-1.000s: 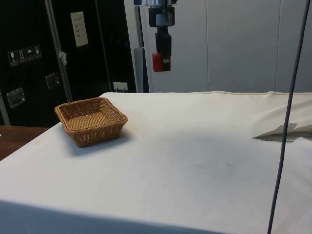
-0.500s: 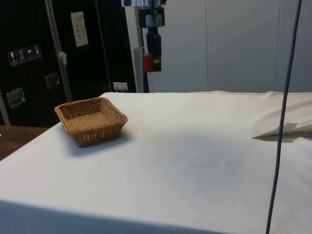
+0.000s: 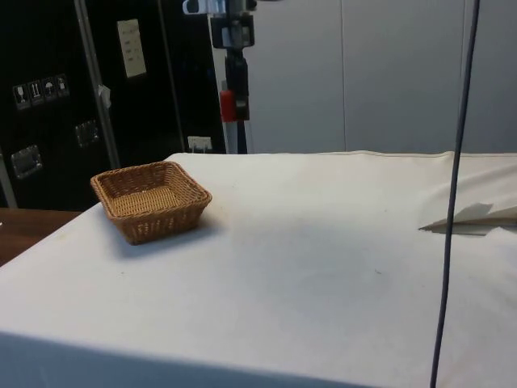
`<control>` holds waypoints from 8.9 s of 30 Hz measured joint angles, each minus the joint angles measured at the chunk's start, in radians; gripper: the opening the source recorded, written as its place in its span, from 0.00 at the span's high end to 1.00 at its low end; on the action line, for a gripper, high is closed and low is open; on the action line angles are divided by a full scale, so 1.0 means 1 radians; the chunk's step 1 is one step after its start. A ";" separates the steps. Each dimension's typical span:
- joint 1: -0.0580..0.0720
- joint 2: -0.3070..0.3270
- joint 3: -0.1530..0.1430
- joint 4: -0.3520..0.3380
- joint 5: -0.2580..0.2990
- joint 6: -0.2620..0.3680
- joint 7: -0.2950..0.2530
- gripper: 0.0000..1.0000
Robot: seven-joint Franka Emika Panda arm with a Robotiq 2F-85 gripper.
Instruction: Pick up the cube and place it into the basket.
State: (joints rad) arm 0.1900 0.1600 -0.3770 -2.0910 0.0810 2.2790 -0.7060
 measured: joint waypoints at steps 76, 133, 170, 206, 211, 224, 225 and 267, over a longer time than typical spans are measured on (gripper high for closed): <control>-0.017 0.514 0.025 0.647 0.152 -0.138 -0.076 1.00; -0.037 0.723 0.024 0.848 0.166 -0.217 -0.070 1.00; -0.038 0.832 0.024 0.887 0.185 -0.141 -0.040 1.00; -0.038 0.832 0.024 0.887 0.185 -0.141 -0.040 1.00; -0.038 0.832 0.024 0.886 0.185 -0.141 -0.040 0.97; -0.038 0.832 0.024 0.886 0.185 -0.141 -0.041 0.00; -0.038 0.832 0.024 0.886 0.185 -0.141 -0.041 0.00; -0.016 0.682 -0.015 0.889 0.167 -0.308 -0.034 0.00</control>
State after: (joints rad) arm 0.1740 0.8420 -0.3920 -1.2020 0.2480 1.9710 -0.7400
